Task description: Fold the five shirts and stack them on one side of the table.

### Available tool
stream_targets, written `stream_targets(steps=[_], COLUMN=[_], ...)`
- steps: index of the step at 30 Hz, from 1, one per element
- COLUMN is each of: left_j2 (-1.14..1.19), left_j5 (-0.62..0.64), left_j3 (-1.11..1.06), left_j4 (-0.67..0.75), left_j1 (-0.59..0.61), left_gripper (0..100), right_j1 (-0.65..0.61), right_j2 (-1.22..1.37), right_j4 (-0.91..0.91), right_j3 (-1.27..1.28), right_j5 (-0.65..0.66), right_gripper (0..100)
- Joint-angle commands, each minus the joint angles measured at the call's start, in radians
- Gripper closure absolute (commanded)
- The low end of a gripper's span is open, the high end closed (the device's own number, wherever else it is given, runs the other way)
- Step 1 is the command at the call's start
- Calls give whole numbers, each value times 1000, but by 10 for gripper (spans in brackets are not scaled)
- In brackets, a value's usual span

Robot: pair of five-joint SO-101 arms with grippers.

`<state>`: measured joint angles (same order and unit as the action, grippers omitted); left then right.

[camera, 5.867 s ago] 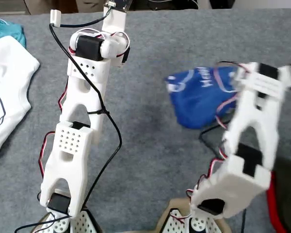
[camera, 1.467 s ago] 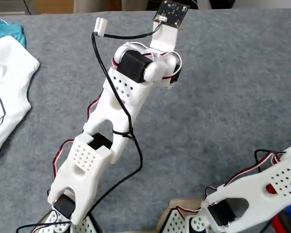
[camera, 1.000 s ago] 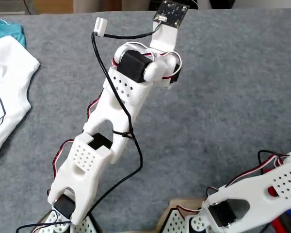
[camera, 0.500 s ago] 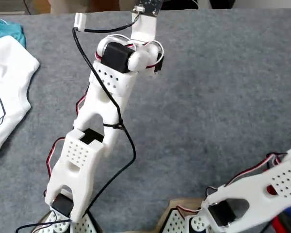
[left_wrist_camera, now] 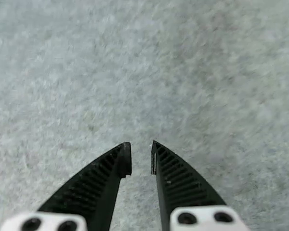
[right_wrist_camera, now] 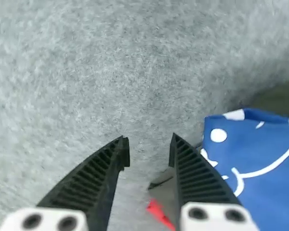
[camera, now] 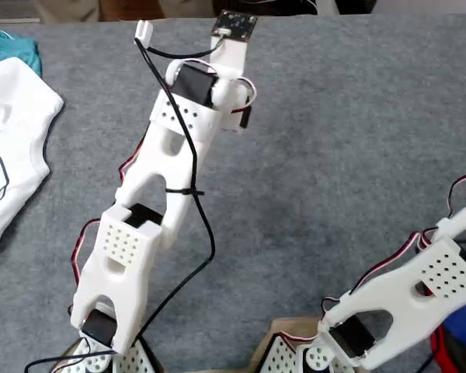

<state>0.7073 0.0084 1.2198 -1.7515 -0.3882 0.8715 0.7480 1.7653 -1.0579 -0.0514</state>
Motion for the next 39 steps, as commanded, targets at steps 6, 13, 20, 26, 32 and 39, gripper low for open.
stream_targets(steps=[6, 13, 20, 26, 32, 39], left_j2=[-59, -59, -58, -56, -31, 28], left_j5=[-2, -2, -3, -3, -3, -3], left_j3=[-2, -2, -3, -3, -3, 0], left_j4=[-9, -9, -8, -8, -8, -8], left_j1=[89, 135, 140, 140, 141, 143], left_gripper=[911, 911, 911, 911, 911, 912], right_j1=[64, 165, 217, 186, 163, 174], right_j2=[-5, -5, 19, 91, 134, 186], right_j4=[17, 17, 15, 11, 9, 9], right_j3=[-59, -64, -22, -18, -84, -148], right_j5=[209, 325, 427, 450, 448, 485], right_gripper=[853, 853, 853, 853, 853, 853])
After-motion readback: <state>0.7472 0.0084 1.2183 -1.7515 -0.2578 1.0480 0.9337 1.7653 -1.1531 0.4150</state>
